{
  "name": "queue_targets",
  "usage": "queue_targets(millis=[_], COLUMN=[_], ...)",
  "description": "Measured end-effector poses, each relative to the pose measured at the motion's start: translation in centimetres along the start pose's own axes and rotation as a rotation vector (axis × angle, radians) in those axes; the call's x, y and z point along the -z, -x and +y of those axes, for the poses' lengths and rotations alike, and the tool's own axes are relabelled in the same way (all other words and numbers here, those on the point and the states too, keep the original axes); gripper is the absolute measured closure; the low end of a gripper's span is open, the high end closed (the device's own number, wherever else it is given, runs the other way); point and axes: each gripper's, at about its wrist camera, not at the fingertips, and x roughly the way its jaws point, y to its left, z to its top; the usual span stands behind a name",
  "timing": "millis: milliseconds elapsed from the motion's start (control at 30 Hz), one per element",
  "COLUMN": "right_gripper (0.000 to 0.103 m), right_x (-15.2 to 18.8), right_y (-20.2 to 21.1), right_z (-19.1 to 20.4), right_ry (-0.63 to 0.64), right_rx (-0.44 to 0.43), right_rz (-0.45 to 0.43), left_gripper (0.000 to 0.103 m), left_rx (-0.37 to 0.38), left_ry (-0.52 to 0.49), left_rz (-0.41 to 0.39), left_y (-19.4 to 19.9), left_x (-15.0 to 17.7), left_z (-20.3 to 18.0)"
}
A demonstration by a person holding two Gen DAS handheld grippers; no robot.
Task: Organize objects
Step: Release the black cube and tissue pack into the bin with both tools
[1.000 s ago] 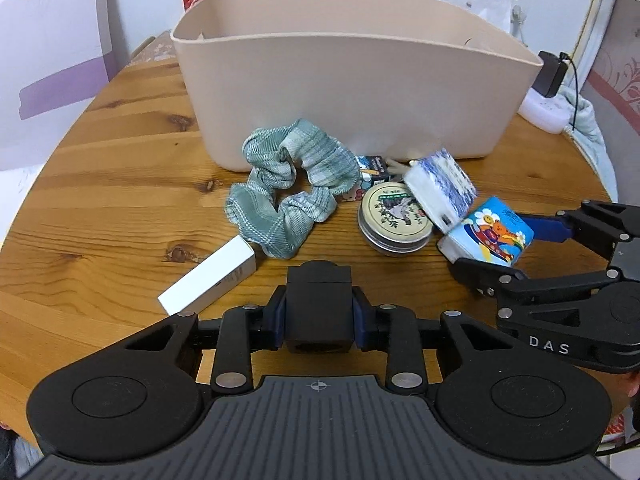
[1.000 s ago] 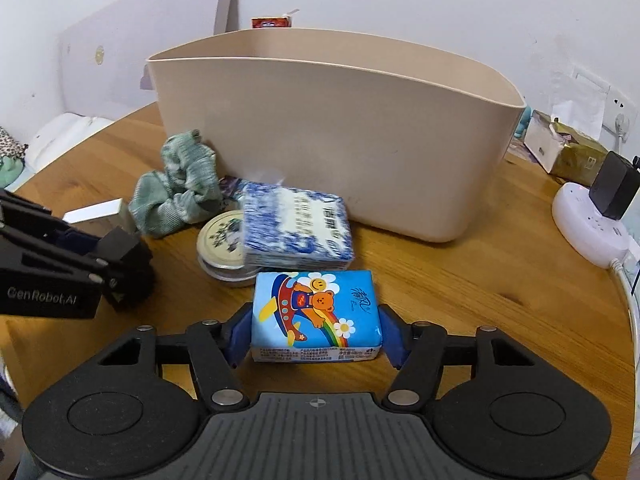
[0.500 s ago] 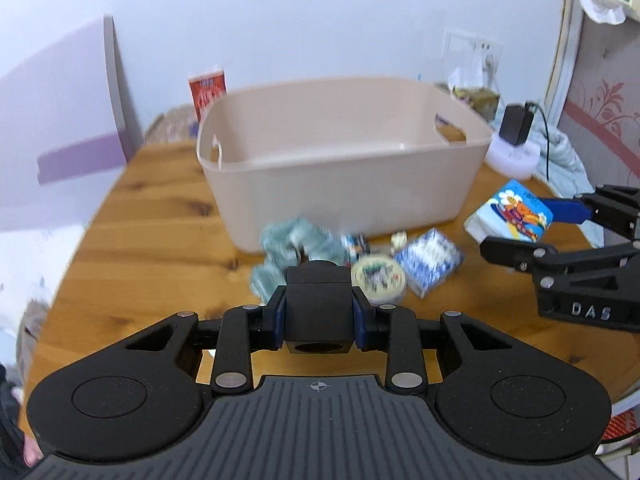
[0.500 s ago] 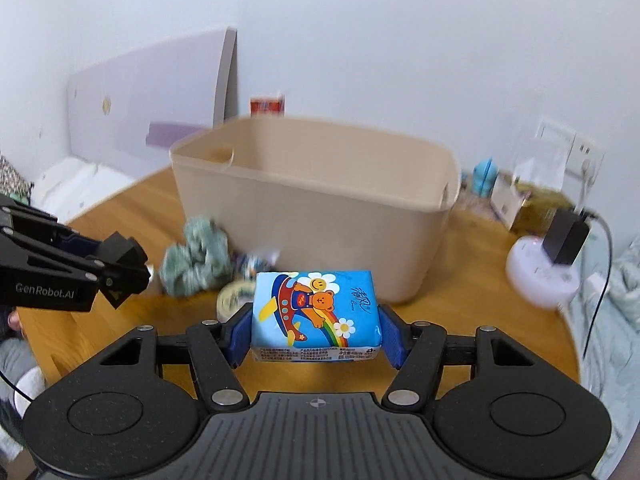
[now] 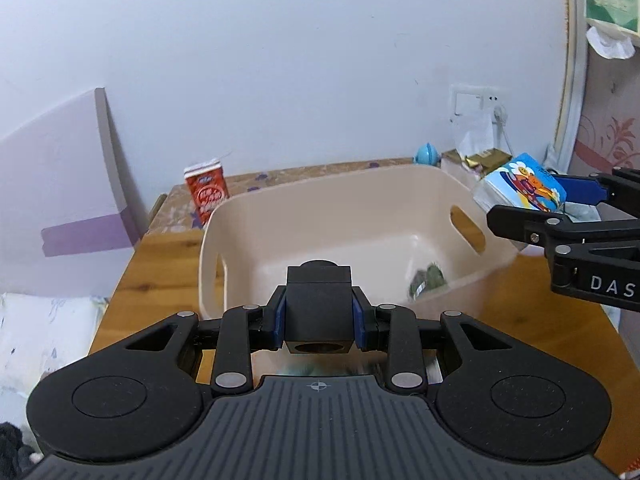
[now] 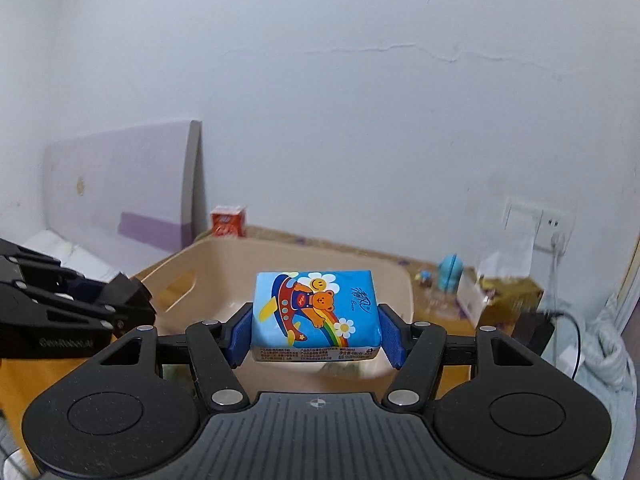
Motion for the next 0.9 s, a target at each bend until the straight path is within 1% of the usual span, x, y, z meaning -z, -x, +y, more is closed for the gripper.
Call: queue_targets(millis=[67,133,267,400,467,533,600,700,733,767,800,833,900], right_gripper=[0.043,0.043,0.043,0.043,0.043,0.043,0.043,0.042,0.035,0.035,0.035,0.033,0.03], right_x=[-0.8,-1.5,-2.2,-1.7,-1.2,-0.6,0.1,0.7,0.9,1.0,1.1,1.1,1.0], right_y=[-1.2,-2.9,-5.9,-8.5,-10.1,-11.1,-12.2,-13.3,-13.5,-13.5,-13.2,-12.9,-11.8], right_z=[-0.3,-0.7,-1.0,-1.2,-1.4,-1.5,-1.6,-1.7,-1.8,-1.7,-1.6,-1.5,-1.3], right_ry=[0.004,-0.002,0.002,0.002,-0.005,-0.006,0.008,0.01,0.01,0.011,0.015,0.015,0.011], right_rx=[0.007,0.017,0.049,0.05,0.051,0.058,0.072,0.069,0.066,0.07,0.07,0.07,0.079], right_rz=[-0.01,-0.006,0.031,0.084,0.127,0.152,0.178,0.224,0.237,0.242,0.235,0.227,0.205], left_gripper=[0.071,0.071,0.071,0.071,0.071,0.071,0.071,0.07,0.065,0.055,0.049,0.042,0.04], left_rx=[-0.001,-0.004,-0.006,-0.009,-0.011,-0.018,-0.016,-0.013,-0.014,-0.016,-0.017,-0.017,-0.014], left_ry=[-0.002,0.002,-0.02,-0.027,-0.031,-0.031,-0.037,-0.043,-0.039,-0.035,-0.03,-0.027,-0.027], left_rz=[-0.005,0.008,0.045,0.109,0.145,0.171,0.181,0.185,0.179,0.175,0.168,0.16,0.144], left_y=[-1.4,-3.2,-6.5,-10.0,-11.6,-12.6,-13.3,-13.3,-13.1,-12.8,-12.4,-11.9,-10.7], left_x=[-0.9,-1.7,-2.0,-1.8,-1.6,-1.1,-0.7,-0.4,-0.4,-0.5,-0.5,-0.5,-0.5], left_z=[0.0,-0.1,-0.5,-0.6,-0.6,-0.4,-0.3,-0.3,-0.2,-0.1,-0.1,0.0,0.0])
